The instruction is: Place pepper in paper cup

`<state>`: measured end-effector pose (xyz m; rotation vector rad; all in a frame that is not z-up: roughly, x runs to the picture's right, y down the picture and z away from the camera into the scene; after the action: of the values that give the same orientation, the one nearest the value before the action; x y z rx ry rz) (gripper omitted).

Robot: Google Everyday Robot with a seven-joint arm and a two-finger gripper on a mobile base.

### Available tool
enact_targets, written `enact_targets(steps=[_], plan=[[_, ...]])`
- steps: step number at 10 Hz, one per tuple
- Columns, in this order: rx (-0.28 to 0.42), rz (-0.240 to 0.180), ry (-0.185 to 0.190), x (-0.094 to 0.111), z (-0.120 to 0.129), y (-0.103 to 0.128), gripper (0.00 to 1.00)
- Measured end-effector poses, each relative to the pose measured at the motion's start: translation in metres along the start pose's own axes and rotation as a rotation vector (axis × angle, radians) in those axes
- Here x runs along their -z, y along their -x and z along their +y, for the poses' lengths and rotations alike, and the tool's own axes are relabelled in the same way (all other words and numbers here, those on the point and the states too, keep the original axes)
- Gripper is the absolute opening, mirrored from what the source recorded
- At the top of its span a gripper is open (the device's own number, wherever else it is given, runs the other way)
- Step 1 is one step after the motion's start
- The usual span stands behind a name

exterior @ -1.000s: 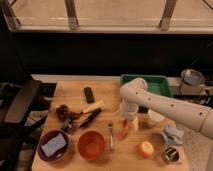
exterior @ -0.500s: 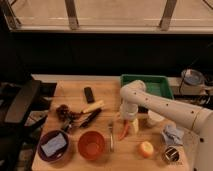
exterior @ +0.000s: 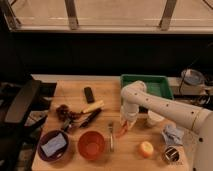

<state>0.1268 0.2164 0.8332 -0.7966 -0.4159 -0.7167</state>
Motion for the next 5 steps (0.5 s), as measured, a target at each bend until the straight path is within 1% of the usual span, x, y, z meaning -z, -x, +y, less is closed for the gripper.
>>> enact_targets(steps=[2,3,5], plan=[[-0.006,0.009,-0.003,0.003,0.001,0.000,0.04],[-0.011,0.012,-0.009,0.007,0.002,0.000,0.00],[-0.031,0.018,-0.037,0.030,0.000,-0.001,0.00]])
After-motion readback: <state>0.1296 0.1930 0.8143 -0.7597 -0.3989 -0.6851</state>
